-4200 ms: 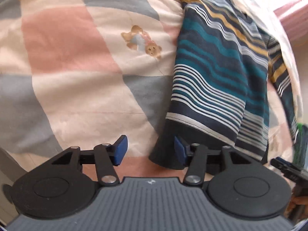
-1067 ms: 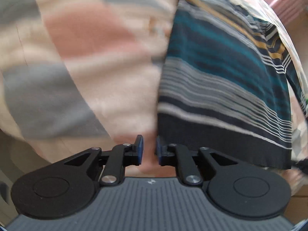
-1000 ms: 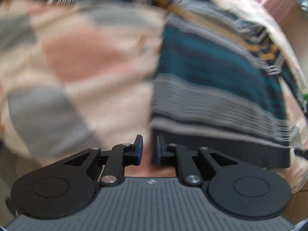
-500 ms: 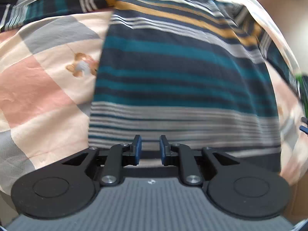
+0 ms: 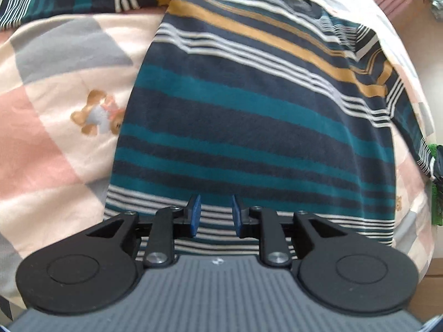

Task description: Fold clothes

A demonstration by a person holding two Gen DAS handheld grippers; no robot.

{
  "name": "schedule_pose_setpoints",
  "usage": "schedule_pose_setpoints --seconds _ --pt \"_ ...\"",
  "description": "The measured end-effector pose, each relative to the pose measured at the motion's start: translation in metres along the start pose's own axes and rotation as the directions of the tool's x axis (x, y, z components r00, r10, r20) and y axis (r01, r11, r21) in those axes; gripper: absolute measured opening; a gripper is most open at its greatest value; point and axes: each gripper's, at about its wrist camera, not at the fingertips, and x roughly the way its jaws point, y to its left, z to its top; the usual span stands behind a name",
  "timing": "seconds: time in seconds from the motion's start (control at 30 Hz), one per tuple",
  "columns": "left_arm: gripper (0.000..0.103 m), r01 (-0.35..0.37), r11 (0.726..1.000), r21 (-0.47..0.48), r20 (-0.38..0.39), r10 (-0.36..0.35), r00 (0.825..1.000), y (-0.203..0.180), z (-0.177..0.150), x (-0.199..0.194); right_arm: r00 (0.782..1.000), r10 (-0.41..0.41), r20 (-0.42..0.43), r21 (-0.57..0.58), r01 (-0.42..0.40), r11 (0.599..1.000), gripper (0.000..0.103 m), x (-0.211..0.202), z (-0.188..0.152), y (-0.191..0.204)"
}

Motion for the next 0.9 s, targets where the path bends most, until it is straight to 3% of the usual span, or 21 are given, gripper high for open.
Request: schedule_pose_setpoints --seconds 0.07,0.17,0.27,0.33,0.37,0.4,0.43,0.47,0.5,0.57,0.63,0.67,0.83,0.9 --pt "0.019 0.013 1.0 0.003 0.013 -0.014 1.0 0.002 0.003 -0.003 0.998 0.027 0.056 0.013 -0.028 1.0 0.005 -0.033 -0.003 -0.001" --pt "0.019 0.038 0.999 -0.014 0.012 -0.038 0.999 0.009 0.006 0.0 0.992 -0.012 0.123 0.068 0.004 0.998 0.005 -0.075 -0.011 -0.011" --pt "0.019 0.046 0.999 -0.021 -0.01 -0.046 0.999 0.015 0.006 0.006 0.985 -0.168 0.05 0.044 0.166 0.985 0.01 -0.059 -0.021 -0.031" --pt "0.021 0.044 0.999 -0.016 0.003 -0.044 0.999 0.023 0.005 -0.001 0.957 -0.288 0.031 0.0 0.288 0.958 0.024 -0.041 -0.028 -0.039" --pt "0.023 0.037 0.999 -0.018 0.022 -0.037 0.999 0.03 0.006 -0.007 0.945 -0.321 0.065 -0.029 0.323 0.946 0.028 -0.039 -0.031 -0.038" --pt "0.029 0.023 0.999 -0.028 0.046 -0.022 0.999 0.039 0.008 -0.013 0.923 -0.366 0.116 -0.061 0.375 0.925 0.042 -0.042 -0.034 -0.032" --pt "0.034 0.006 0.999 -0.041 0.071 -0.003 0.997 0.049 0.01 -0.02 0.88 -0.439 0.185 -0.101 0.461 0.882 0.063 -0.045 -0.04 -0.021" --pt "0.034 -0.017 0.998 -0.065 0.094 0.023 0.995 0.063 0.014 -0.027 0.814 -0.518 0.263 -0.132 0.563 0.816 0.074 -0.05 -0.049 -0.01" --pt "0.034 -0.041 0.995 -0.096 0.112 0.052 0.992 0.078 0.019 -0.032 0.799 -0.524 0.294 -0.161 0.582 0.797 0.082 -0.06 -0.057 -0.003" --pt "0.034 -0.086 0.981 -0.173 0.144 0.112 0.983 0.111 0.033 -0.04 0.802 -0.498 0.329 -0.221 0.578 0.785 0.081 -0.081 -0.074 0.01" --pt "0.037 -0.124 0.955 -0.27 0.198 0.181 0.963 0.15 0.052 -0.05 0.9 -0.37 0.232 -0.293 0.427 0.855 0.077 -0.089 -0.1 0.017" --pt "0.039 -0.136 0.935 -0.327 0.232 0.219 0.948 0.17 0.062 -0.055 0.923 -0.341 0.179 -0.334 0.383 0.862 0.077 -0.09 -0.118 0.026" --pt "0.058 -0.119 0.782 -0.612 0.37 0.416 0.831 0.286 0.108 -0.081 0.957 -0.285 -0.049 -0.49 0.226 0.842 0.079 -0.088 -0.214 0.06" --pt "0.06 -0.134 0.754 -0.643 0.391 0.474 0.789 0.322 0.129 -0.087 0.954 -0.275 -0.121 -0.509 0.178 0.842 0.079 -0.085 -0.241 0.069"
